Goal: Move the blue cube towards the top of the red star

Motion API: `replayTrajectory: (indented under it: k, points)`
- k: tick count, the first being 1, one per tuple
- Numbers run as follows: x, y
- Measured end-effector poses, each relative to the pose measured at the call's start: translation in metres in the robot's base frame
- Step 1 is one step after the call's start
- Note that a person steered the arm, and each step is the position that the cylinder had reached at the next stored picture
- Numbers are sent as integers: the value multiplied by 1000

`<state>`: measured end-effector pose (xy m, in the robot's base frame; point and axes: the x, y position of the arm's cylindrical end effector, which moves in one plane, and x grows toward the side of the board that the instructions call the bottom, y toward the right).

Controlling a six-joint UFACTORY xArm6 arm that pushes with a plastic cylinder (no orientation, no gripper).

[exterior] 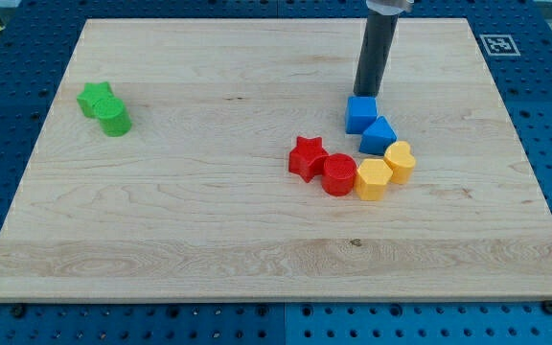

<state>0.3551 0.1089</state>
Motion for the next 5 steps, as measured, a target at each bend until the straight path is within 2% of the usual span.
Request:
replayTrajectory:
  k: [1, 2, 3, 4, 5]
  points:
    - [0, 34]
    - [25, 80]
    - [34, 69]
    - [46, 25]
    - [36, 0]
